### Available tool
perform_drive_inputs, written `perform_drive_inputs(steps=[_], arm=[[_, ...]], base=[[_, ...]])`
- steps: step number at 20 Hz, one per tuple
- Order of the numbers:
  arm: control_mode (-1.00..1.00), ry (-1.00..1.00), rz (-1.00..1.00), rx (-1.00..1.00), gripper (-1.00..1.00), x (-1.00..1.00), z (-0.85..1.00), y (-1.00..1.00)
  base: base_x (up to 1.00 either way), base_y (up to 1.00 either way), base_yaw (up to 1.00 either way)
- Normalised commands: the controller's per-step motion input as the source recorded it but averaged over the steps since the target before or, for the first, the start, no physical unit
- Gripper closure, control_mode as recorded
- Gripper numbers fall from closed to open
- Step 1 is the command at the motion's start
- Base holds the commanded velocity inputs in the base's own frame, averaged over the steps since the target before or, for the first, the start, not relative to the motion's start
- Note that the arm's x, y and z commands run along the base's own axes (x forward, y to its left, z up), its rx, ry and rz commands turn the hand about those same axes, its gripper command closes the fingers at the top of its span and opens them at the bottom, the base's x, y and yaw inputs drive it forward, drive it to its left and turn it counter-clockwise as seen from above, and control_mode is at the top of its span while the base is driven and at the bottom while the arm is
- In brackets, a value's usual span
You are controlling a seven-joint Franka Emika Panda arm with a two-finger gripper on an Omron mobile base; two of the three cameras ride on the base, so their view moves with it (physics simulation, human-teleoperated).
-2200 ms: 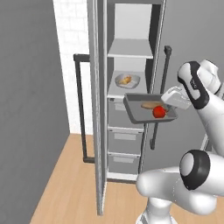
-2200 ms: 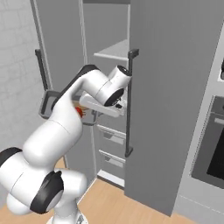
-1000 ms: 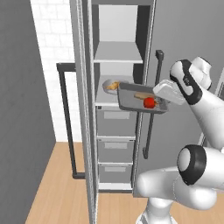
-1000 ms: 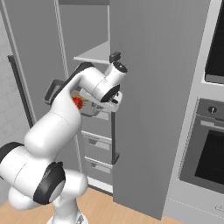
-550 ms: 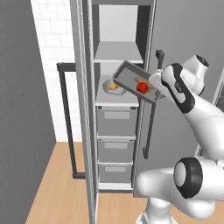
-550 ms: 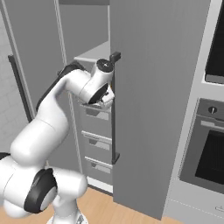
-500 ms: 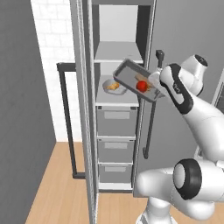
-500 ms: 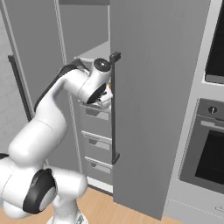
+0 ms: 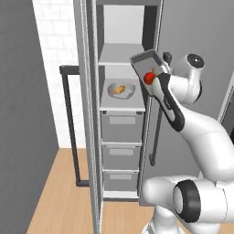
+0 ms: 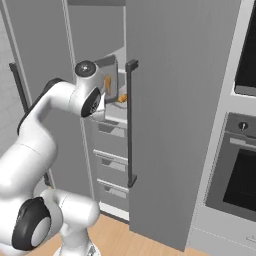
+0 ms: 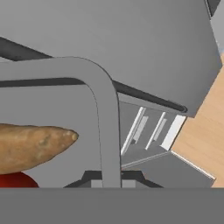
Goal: Take the meat container that has the chicken drumstick and place it on the second highest rack of the freezer. Then take the vegetable container that has the sweet potato and tomato and place it on the highest rack of the freezer.
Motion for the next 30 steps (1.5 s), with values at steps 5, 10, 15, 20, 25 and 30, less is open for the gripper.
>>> perform_drive_inputs(steps=[5, 10, 15, 20, 25, 30], arm=[[1.00, 0.00, -0.09, 0.03, 1.00, 0.00, 0.05, 0.02], [1.00, 0.00, 0.00, 0.00, 1.00, 0.00, 0.00, 0.00], [1.00, 0.00, 0.00, 0.00, 1.00, 0.00, 0.00, 0.00], [1.00, 0.00, 0.00, 0.00, 1.00, 0.00, 0.00, 0.00], [1.00, 0.00, 0.00, 0.00, 1.00, 0.00, 0.00, 0.00], [1.00, 0.00, 0.00, 0.00, 1.00, 0.00, 0.00, 0.00]], base=[[0.07, 0.11, -0.11], [0.32, 0.44, 0.06], [0.23, 0.41, 0.24], [0.12, -0.10, 0.04], [0.54, -0.36, 0.00], [0.39, -0.13, 0.01]])
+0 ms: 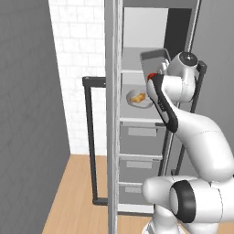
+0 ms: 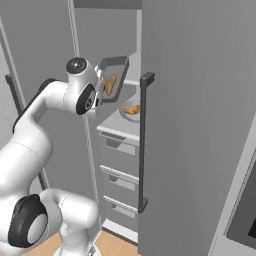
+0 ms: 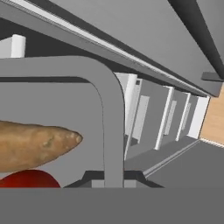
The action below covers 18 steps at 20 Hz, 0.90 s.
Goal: Take the meat container that has the chicken drumstick and place it on the second highest rack of the freezer. Then take the vegetable container that has the sweet potato and tomato and place it on the highest rack of the freezer.
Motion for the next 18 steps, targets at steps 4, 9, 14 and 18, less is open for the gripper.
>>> perform_drive_inputs(steps=[4, 9, 14, 18], arm=[[-1.00, 0.00, 0.00, 0.17, 1.00, 0.04, 0.00, -0.02], [-1.00, 0.04, 0.01, 0.19, 1.00, 0.74, 0.15, -0.34], [-1.00, 0.02, 0.01, 0.03, 1.00, 0.97, 0.27, -0.10], [-1.00, -0.07, 0.00, -0.11, 1.00, 0.58, 0.25, 0.12]], base=[[0.00, 0.00, 0.00], [0.00, 0.00, 0.00], [0.00, 0.00, 0.00], [0.00, 0.00, 0.00]])
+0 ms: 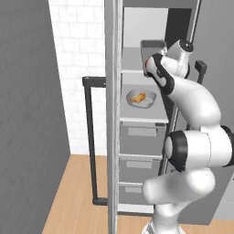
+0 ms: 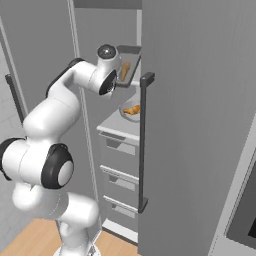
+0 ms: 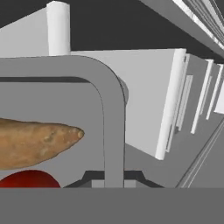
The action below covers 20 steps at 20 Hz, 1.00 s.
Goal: Take the meat container that has the chicken drumstick and place it on the second highest rack of the freezer. Then take the vegetable container that has the sweet potato and tomato and place it on the highest rack of the freezer.
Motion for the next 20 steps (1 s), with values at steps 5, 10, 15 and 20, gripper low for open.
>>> perform_drive_inputs(steps=[5, 10, 15, 20], arm=[[-1.00, -0.06, 0.00, -0.06, 1.00, 0.46, 0.15, 0.08], [-1.00, 0.00, 0.00, 0.00, 1.00, 0.62, 0.01, 0.00], [-1.00, 0.00, 0.00, 0.01, 1.00, 0.47, 0.00, 0.00], [-1.00, 0.00, 0.00, 0.03, 1.00, 0.28, 0.00, 0.00]], base=[[0.00, 0.00, 0.00], [0.00, 0.00, 0.00], [0.00, 0.00, 0.00], [0.00, 0.00, 0.00]])
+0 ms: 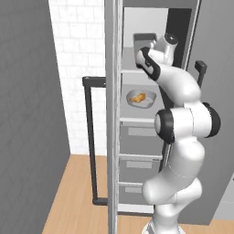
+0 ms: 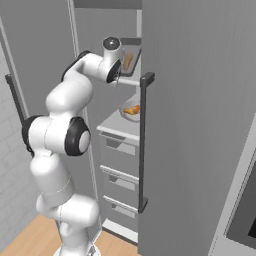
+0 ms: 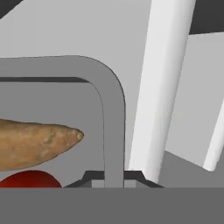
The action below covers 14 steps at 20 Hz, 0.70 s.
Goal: Take the meat container that has the chicken drumstick and place it on the second highest rack of the freezer. Then take the vegetable container that has the sweet potato and tomato and place it on the highest rack of the freezer.
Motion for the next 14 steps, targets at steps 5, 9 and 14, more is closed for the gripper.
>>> perform_drive_inputs(steps=[5, 9, 14], arm=[[-1.00, 0.00, 0.00, 0.04, 1.00, 0.32, 0.00, 0.00], [-1.00, 0.00, 0.00, 0.01, -1.00, 0.45, 0.00, 0.00], [-1.00, 0.00, -0.03, 0.00, -1.00, 0.46, 0.00, 0.00]], base=[[0.00, 0.00, 0.00], [0.00, 0.00, 0.00], [0.00, 0.00, 0.00]])
